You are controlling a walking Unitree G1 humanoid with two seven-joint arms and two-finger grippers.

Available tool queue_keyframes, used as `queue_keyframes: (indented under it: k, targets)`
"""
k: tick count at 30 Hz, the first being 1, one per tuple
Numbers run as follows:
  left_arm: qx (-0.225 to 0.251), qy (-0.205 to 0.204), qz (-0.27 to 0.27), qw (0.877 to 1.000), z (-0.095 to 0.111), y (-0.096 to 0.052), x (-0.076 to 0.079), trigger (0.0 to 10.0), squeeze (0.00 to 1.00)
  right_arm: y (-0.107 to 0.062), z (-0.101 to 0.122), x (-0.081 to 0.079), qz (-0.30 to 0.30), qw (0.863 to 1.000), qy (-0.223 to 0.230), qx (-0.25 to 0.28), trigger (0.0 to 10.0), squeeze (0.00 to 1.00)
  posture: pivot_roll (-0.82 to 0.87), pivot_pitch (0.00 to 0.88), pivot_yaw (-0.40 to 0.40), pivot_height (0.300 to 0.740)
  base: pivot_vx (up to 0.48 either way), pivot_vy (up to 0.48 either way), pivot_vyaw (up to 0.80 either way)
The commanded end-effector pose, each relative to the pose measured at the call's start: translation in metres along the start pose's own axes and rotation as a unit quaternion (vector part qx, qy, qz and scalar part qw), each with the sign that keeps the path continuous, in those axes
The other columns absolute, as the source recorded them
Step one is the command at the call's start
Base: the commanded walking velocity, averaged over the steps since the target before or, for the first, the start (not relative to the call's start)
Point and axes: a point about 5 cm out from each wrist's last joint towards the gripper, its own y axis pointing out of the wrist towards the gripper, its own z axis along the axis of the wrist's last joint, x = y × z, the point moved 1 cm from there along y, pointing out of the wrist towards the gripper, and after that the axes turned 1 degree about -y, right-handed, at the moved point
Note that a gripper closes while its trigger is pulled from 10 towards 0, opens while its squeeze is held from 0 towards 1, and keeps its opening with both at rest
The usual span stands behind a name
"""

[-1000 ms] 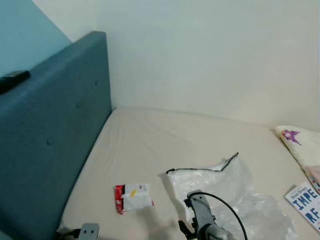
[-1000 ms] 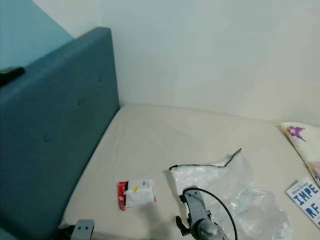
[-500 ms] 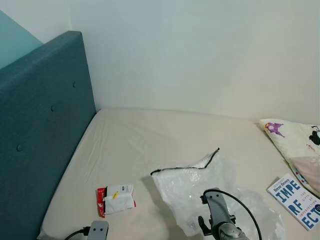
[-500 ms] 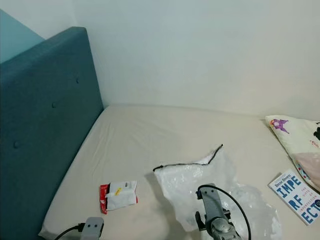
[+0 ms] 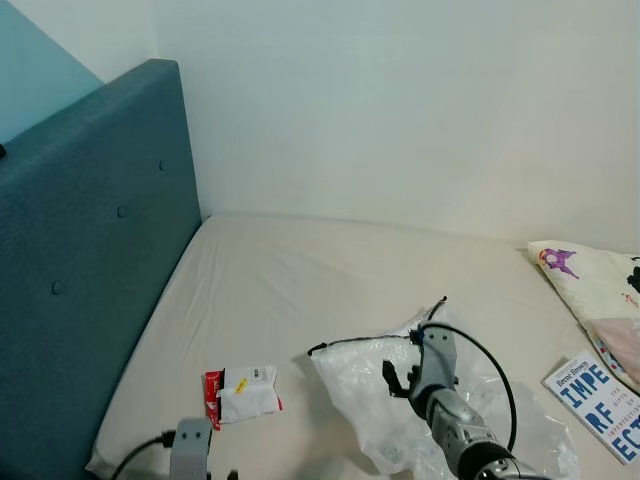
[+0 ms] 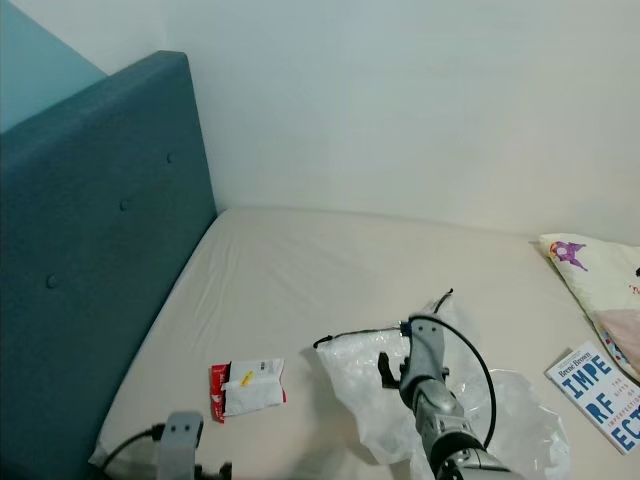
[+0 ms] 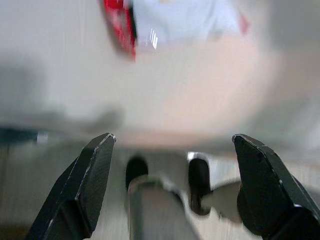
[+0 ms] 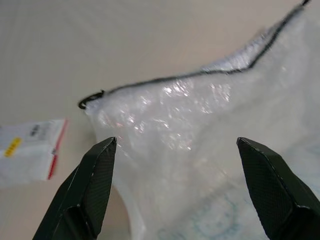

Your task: Clean up the room

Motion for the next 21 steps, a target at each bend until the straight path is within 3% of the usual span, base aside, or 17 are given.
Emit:
queue_keyframes:
  k: [1, 5, 6, 7, 9, 12, 13, 14, 16, 21]
  targets:
    - [0.044, 0.000, -0.007, 0.999, 0.023, 0.004, 0.000, 10.0, 0.00, 0.001, 0.008, 0.005, 0.000, 1.000, 0.015, 0.012, 10.0, 0.00, 0.04, 0.000, -0.109, 0.740, 0.000, 0.000, 0.00]
    - [0.087, 0.012, -0.026, 0.996, 0.046, 0.008, 0.006, 10.0, 0.00, 0.000, 0.011, 0.010, -0.008, 1.000, 0.015, 0.012, 10.0, 0.00, 0.04, 0.000, -0.111, 0.735, 0.000, 0.000, 0.00]
    - [0.119, 0.057, -0.053, 0.990, 0.062, 0.010, 0.016, 10.0, 0.00, -0.001, 0.009, 0.018, -0.024, 0.999, 0.023, 0.009, 10.0, 0.00, 0.03, 0.000, -0.109, 0.725, 0.000, 0.000, 0.00]
    - [0.119, 0.057, -0.053, 0.990, 0.062, 0.010, 0.016, 10.0, 0.00, -0.001, 0.009, 0.018, -0.024, 0.999, 0.023, 0.009, 10.0, 0.00, 0.03, 0.000, -0.109, 0.725, 0.000, 0.000, 0.00]
    - [0.130, 0.095, -0.069, 0.985, 0.068, 0.011, 0.025, 10.0, 0.00, -0.002, 0.008, 0.023, -0.037, 0.999, 0.033, 0.008, 10.0, 0.00, 0.03, 0.000, -0.105, 0.715, 0.000, 0.000, 0.00]
    - [0.131, 0.107, -0.069, 0.983, 0.070, 0.011, 0.027, 10.0, 0.00, -0.002, 0.008, 0.024, -0.040, 0.998, 0.037, 0.008, 10.0, 0.00, 0.03, 0.000, -0.105, 0.710, 0.000, 0.000, 0.00]
    - [0.130, 0.187, -0.068, 0.971, 0.070, 0.012, 0.036, 10.0, 0.00, -0.003, 0.006, 0.026, -0.044, 0.998, 0.051, 0.006, 10.0, 0.00, 0.02, 0.000, -0.098, 0.700, 0.000, 0.000, 0.00]
    - [0.130, 0.187, -0.068, 0.971, 0.070, 0.012, 0.036, 10.0, 0.00, -0.003, 0.006, 0.026, -0.044, 0.998, 0.051, 0.006, 10.0, 0.00, 0.02, 0.000, -0.098, 0.700, 0.000, 0.000, 0.00]
    - [0.133, 0.244, -0.067, 0.958, 0.072, 0.013, 0.041, 10.0, 0.00, -0.004, 0.004, 0.026, -0.044, 0.997, 0.057, 0.004, 10.0, 0.00, 0.02, 0.000, -0.095, 0.690, 0.000, 0.000, 0.00]
    - [0.139, 0.318, -0.045, 0.937, 0.076, 0.015, 0.045, 10.0, 0.00, -0.004, 0.001, 0.025, -0.044, 0.997, 0.060, 0.001, 10.0, 0.00, 0.02, 0.000, -0.093, 0.670, 0.000, 0.000, 0.00]
